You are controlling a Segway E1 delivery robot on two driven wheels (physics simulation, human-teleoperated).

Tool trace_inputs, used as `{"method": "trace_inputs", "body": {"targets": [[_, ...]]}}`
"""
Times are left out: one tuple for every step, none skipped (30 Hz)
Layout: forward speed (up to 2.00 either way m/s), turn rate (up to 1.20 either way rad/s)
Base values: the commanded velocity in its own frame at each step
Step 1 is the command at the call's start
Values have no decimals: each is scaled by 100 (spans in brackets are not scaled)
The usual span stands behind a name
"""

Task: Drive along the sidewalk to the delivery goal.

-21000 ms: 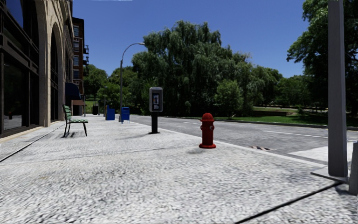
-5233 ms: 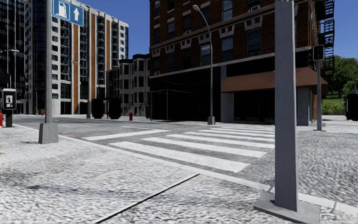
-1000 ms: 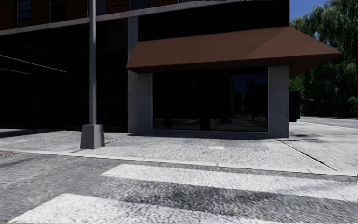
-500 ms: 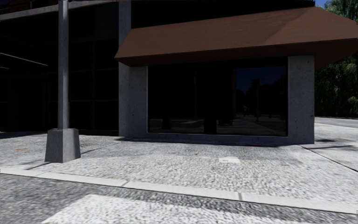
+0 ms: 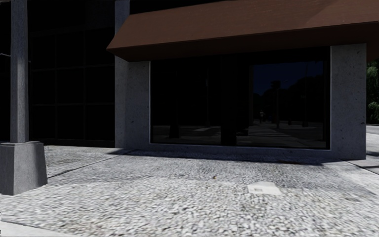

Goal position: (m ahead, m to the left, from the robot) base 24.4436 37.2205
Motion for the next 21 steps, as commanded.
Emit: {"method": "trace_inputs", "body": {"targets": [[135,0],[135,0],[135,0],[135,0],[135,0],[135,0],[135,0],[135,0],[135,0],[135,0],[135,0],[135,0],[135,0],[135,0],[135,13],[135,13],[135,22],[135,29],[135,30],[135,35],[135,39]]}}
